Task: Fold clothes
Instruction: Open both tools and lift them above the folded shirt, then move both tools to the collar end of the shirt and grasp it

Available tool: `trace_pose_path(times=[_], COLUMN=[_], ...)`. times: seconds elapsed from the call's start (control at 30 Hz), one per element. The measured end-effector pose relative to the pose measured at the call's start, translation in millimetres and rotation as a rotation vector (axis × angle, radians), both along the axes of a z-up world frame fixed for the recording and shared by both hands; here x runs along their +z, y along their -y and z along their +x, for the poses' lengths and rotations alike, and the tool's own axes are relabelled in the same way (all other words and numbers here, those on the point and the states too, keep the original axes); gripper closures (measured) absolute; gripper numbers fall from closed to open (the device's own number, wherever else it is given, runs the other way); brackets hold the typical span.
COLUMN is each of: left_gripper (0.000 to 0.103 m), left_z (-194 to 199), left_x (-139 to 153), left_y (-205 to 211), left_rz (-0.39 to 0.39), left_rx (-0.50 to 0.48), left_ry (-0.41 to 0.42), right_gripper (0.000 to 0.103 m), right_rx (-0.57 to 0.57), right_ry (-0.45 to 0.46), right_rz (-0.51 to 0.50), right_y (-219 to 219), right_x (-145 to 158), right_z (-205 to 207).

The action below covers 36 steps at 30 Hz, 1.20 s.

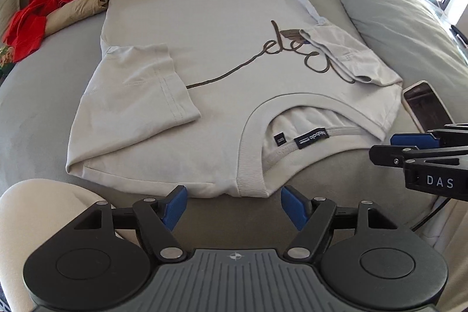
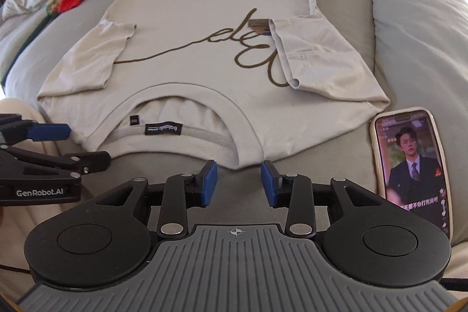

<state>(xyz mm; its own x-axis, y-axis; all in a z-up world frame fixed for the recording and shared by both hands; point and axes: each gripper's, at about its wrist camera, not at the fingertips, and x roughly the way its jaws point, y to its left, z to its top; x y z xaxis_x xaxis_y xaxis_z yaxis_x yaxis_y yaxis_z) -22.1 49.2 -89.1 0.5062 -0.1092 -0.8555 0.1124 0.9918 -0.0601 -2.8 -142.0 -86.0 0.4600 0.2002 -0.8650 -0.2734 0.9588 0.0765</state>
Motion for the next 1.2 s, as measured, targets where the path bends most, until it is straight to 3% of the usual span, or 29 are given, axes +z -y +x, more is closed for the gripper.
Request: trace_pose_path(times=[0.07, 0.4, 0.67, 0.77, 0.83, 1.03, 1.2], left_gripper=[0.032, 0.030, 0.029, 0.036, 0.051, 0.052, 0.051], left_z=[-3.1, 12.5, 84.0, 133.0, 172.3, 268.9, 327.9], left_x=[9.9, 77.4, 114.9, 103.5, 84.1, -3.6, -45.6], left_y=[-4.6, -63.6, -110.1, -137.3, -157.2, -221.5, -239.7], left_rz=[-0.001, -0.069, -0.089, -0.190, -0.265, -0.394, -0.475], left_rx=[0.017, 0.183, 0.262, 0.297, 0.301, 0.484, 0.457], left_ry=[0.033, 0.210, 0.350, 0.327, 0.270, 0.100, 0.057], right_gripper=[0.053, 0.037, 0.030, 0.030, 0.030, 0.032, 0.033], right_rx=[0.000, 0.021, -0.038, -0.060, -0.081, -0.169, -0.225], right_ry=[0.022, 0.207, 0.300, 0.294, 0.277, 0.175, 0.139], right_rz=[0.009, 0.115, 0.252, 0.282, 0.303, 0.424, 0.443], right_y=[0.8, 13.9, 45.7, 51.3, 53.3, 57.8, 60.4], right_x=[9.0, 84.6, 142.1, 145.8, 139.5, 87.4, 39.9], right_z=[-3.6, 6.8, 68.6, 108.0, 140.0, 236.2, 302.5])
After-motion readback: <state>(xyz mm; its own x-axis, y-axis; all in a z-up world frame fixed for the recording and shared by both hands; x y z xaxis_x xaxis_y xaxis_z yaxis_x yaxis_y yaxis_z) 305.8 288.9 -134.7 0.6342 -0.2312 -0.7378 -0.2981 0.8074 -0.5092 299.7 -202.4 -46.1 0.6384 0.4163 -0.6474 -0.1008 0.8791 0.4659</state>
